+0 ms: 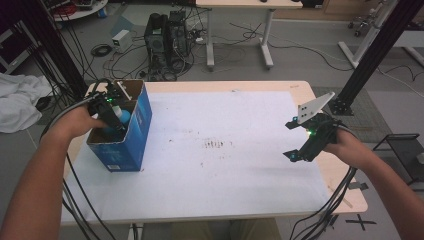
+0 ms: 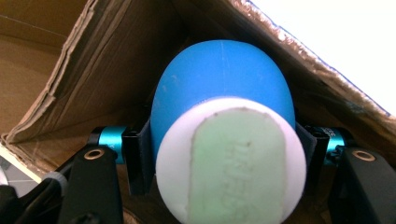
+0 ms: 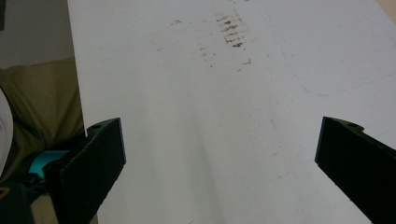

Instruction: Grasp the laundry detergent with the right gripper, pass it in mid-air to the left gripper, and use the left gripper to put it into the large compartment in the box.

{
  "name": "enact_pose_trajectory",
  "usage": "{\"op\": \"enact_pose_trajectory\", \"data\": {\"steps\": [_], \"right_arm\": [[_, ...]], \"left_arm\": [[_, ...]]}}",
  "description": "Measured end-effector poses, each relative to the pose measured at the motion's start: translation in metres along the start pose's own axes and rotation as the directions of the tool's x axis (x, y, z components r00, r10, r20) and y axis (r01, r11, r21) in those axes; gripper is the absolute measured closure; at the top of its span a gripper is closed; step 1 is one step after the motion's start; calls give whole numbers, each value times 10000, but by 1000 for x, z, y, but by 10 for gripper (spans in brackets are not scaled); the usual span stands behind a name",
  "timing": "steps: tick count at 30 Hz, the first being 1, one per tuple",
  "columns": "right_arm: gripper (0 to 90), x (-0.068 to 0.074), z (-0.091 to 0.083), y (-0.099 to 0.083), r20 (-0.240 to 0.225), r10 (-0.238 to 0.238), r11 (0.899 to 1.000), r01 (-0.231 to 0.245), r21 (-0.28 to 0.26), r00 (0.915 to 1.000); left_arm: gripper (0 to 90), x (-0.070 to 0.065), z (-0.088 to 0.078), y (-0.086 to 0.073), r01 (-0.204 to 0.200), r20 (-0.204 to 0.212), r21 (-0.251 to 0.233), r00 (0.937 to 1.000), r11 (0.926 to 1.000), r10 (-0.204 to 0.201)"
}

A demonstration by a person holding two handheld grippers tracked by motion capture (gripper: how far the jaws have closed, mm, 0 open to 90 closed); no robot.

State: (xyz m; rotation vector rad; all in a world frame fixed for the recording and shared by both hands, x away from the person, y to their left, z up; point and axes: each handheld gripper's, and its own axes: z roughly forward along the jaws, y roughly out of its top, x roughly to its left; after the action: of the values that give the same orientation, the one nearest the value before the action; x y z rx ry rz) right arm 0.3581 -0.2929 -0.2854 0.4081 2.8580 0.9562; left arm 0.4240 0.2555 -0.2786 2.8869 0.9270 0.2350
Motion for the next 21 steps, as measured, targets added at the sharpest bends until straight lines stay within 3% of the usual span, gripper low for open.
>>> {"op": "enact_pose_trajectory", "data": {"steps": [2,3,4,5,7,8,11,12,13,14,17,18,20,21], "right_arm": [[8,0,1,0,11,48,10000,-48,39,10000],[8,0,1,0,9,35,10000,-35,30,10000],[8,1,1,0,-16,113,9999,-113,85,9999],[8,1,2,1,-17,42,10000,-42,-3,10000],[8,1,2,1,-33,36,10000,-36,73,10000],[8,1,3,1,-52,58,10000,-57,58,10000],[8,0,2,1,-54,33,10000,-33,73,10000],[8,0,2,1,-75,11,10000,-10,91,10000],[8,1,2,1,-57,66,9999,-65,81,10000],[8,1,3,2,-40,-19,10000,19,45,10000],[8,1,3,2,-27,-24,10000,24,-6,10000],[8,1,3,2,-71,-24,10000,24,3,10000],[8,2,3,2,-64,-11,10000,12,59,10000],[8,1,2,2,-75,-36,10000,37,70,10000]], "left_arm": [[376,-2,1,-1,290,18,-192,9996,9994,-290],[376,-1,1,-1,182,24,-159,9998,9997,-182],[375,-2,2,-2,407,-30,-378,9992,9985,-409],[375,1,0,-2,68,5,-95,10000,9999,-68],[362,-2,1,-3,611,-22,-533,9981,9967,-613],[329,0,-1,-4,426,-80,-404,9990,9983,-429],[325,1,-3,-6,383,-52,-434,9992,9983,-385],[325,-2,-2,-6,760,20,-723,9971,9945,-761],[325,2,-6,-7,203,-34,-308,9998,9993,-204],[325,-2,-4,-7,645,-46,-759,9979,9950,-651],[324,1,-9,-8,319,-57,-461,9995,9984,-322],[324,-1,-9,-9,566,-20,-657,9984,9962,-568],[324,0,-12,-10,548,-134,-757,9983,9956,-560],[324,2,-15,-11,290,-80,-487,9995,9984,-294]]}}
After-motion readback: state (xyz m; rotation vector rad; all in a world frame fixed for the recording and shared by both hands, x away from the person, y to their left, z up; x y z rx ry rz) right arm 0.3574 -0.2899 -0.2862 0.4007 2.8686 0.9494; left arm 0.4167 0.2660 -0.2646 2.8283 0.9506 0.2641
